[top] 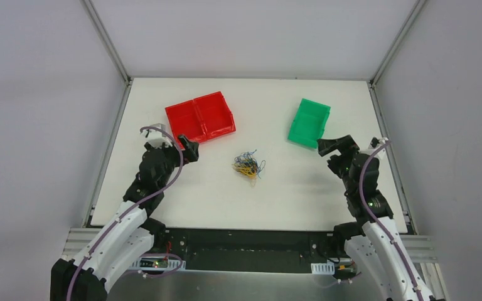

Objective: Untangle the cables

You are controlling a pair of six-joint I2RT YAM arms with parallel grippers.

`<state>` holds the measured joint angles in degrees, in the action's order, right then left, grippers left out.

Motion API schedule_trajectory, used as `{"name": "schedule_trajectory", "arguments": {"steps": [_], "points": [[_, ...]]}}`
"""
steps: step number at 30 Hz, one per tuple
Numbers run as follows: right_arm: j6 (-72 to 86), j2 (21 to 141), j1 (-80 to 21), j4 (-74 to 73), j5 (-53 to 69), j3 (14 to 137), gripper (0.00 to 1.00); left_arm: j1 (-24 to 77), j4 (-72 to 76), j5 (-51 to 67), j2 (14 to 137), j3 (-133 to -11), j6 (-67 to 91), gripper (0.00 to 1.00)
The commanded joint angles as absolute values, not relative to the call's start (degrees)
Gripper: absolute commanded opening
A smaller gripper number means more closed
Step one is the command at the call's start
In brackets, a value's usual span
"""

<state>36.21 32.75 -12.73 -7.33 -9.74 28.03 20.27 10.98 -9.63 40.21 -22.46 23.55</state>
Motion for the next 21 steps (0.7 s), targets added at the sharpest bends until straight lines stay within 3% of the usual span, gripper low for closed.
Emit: {"name": "schedule_trajectory", "arguments": {"steps": [1,7,13,21], "points": [[38.81,30.17,-12.40,-7.20,-11.15,26.35,0.99,20.39,10.61,-17.00,38.70,-22.15,34.37,0.99],[34.24,31.93,-12.39,-7.48,-5.98,27.63,0.99,20.39,10.16,-15.53,33.41,-16.63,45.51,0.99],[31.10,39.76,-13.85,1.71,12.03,27.70,0.99,20.39,14.46,-3.66,32.58,-16.51,39.38,0.99],[22.44,52.41,-28.69,3.74,13.12,33.22,0.89,20.56,14.80,4.41,43.88,-21.01,37.18,0.99]]}}
